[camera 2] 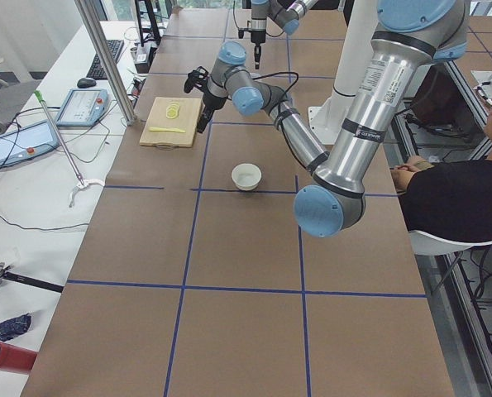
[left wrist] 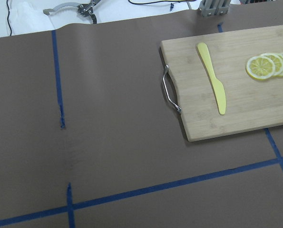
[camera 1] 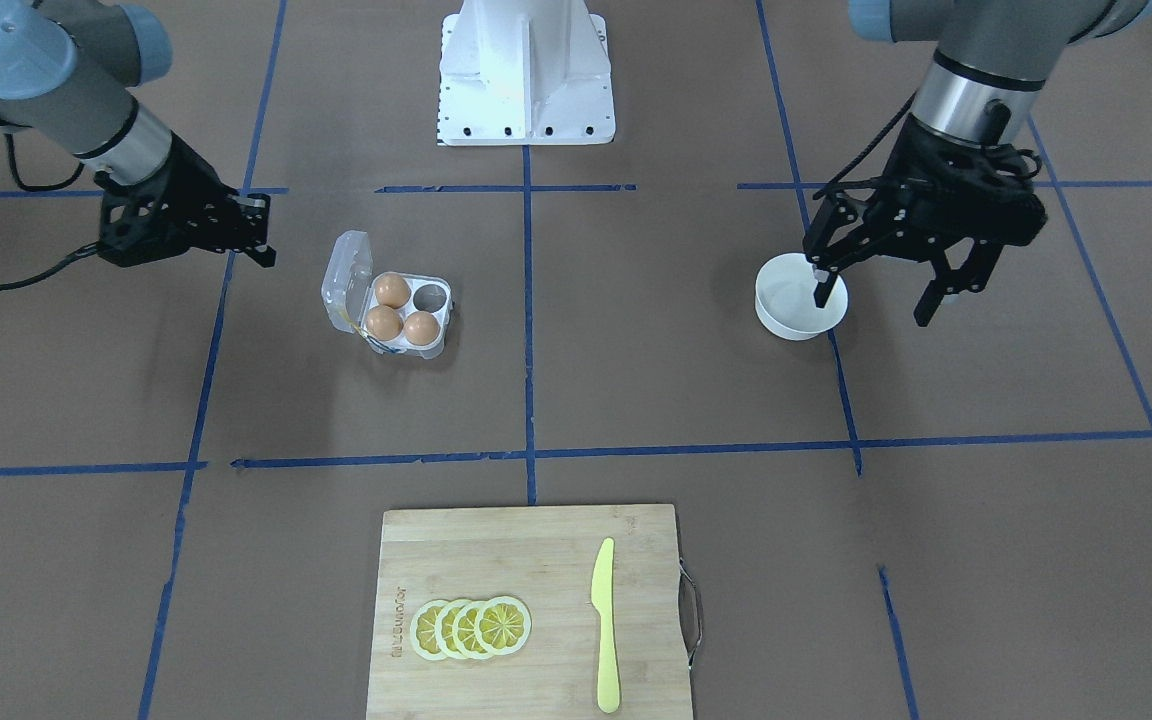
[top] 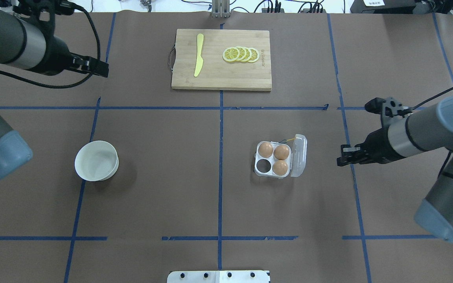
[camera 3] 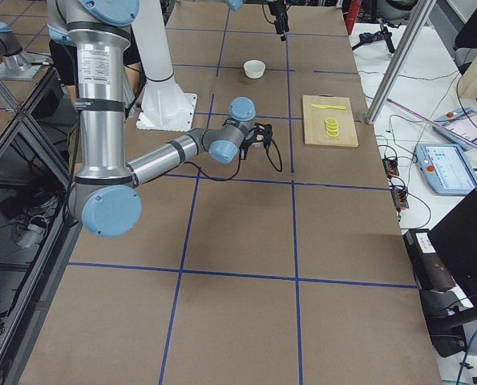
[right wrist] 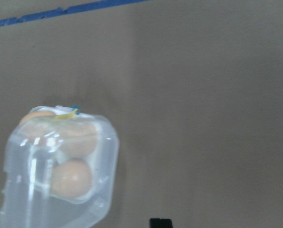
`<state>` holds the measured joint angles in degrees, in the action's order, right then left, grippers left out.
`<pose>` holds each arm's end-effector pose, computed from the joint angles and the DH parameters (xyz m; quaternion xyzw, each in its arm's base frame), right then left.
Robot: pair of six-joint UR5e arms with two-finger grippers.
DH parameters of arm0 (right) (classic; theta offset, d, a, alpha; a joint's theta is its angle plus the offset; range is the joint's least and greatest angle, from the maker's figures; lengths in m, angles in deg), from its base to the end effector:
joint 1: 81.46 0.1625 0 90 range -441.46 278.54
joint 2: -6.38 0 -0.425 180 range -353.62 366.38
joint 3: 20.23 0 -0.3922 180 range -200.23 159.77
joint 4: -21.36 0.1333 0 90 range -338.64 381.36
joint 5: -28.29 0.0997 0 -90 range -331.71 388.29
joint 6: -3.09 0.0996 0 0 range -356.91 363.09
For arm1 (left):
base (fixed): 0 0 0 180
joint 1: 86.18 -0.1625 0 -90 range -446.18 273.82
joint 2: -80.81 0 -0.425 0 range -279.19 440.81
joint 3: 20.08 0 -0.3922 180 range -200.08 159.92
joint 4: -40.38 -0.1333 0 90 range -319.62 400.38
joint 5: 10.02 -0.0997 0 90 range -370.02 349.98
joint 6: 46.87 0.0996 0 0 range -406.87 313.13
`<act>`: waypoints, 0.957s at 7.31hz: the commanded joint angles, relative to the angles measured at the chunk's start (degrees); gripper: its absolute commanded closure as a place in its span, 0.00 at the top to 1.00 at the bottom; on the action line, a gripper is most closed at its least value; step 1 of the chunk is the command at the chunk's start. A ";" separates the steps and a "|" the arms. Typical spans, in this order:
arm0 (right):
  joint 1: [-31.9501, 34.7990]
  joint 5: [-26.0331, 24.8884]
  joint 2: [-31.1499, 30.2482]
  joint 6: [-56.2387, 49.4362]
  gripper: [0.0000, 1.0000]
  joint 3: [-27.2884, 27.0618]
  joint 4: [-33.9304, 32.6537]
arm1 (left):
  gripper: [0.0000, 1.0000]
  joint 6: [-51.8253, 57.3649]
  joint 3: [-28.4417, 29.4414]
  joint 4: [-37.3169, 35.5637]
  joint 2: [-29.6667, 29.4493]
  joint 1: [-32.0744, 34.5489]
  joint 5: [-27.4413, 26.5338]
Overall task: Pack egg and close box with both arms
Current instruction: 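Push the open carton lid over the eggs with the right gripper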
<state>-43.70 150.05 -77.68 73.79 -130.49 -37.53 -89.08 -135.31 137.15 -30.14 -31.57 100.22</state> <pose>-0.3624 -0.3830 0.3739 0.0093 -0.5199 0.0059 0.8542 0.2427 -0.5123 0.2532 0.2435 0.3976 0.0258 0.8843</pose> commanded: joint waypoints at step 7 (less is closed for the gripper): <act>-1.92 -5.83 25.71 1.01 1.00 8.58 -13.78 | 1.00 10.66 4.39 0.62 5.21 5.23 6.18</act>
<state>-47.72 144.45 -52.43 74.84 -120.68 -49.76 -78.44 -132.26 137.75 -25.88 -27.24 103.52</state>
